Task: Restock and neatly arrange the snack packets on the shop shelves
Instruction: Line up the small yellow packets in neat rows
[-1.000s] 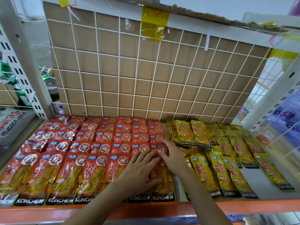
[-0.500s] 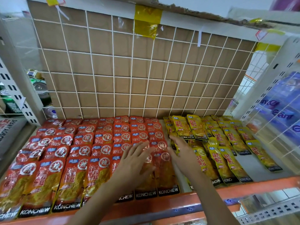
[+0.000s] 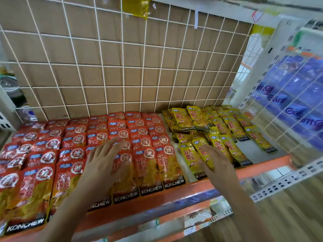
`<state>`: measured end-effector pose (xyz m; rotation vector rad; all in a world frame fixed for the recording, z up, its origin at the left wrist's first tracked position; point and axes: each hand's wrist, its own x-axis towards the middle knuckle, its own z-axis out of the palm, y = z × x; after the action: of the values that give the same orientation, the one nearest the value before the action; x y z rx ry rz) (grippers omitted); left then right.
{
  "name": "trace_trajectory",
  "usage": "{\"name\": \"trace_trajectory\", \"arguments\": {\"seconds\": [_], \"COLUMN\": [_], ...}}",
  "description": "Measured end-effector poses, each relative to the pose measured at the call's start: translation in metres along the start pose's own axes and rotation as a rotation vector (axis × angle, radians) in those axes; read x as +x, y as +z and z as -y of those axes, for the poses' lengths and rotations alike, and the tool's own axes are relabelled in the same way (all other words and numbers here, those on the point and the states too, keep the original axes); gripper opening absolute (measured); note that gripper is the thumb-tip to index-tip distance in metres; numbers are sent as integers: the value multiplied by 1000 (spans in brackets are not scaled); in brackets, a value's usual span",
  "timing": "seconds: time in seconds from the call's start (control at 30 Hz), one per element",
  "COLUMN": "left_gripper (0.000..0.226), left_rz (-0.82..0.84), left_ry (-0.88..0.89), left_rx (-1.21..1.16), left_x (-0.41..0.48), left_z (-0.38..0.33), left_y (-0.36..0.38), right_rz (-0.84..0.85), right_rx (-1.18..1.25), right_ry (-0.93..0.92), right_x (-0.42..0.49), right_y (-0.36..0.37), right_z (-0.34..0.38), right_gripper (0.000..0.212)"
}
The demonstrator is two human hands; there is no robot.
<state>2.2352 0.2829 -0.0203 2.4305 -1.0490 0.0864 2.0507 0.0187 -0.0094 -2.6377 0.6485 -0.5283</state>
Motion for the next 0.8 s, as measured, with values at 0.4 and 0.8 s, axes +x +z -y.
{"name": "trace_trajectory", "arguments": {"seconds": [0.4, 0.8], "left_gripper": [71, 78], "left_rz": [33, -52], "left_ry": [-124, -278], "left_rx": [108, 162], "left_x": [16, 34], "left_z": [-25, -91], "left_y": [12, 44], "right_rz": [-47, 34], "right_rx": [-92, 1], "right_ry": [14, -74], "right_x": [9, 64], "right_y": [-36, -62], "right_z": [-68, -157], "right_gripper": [55, 41]}}
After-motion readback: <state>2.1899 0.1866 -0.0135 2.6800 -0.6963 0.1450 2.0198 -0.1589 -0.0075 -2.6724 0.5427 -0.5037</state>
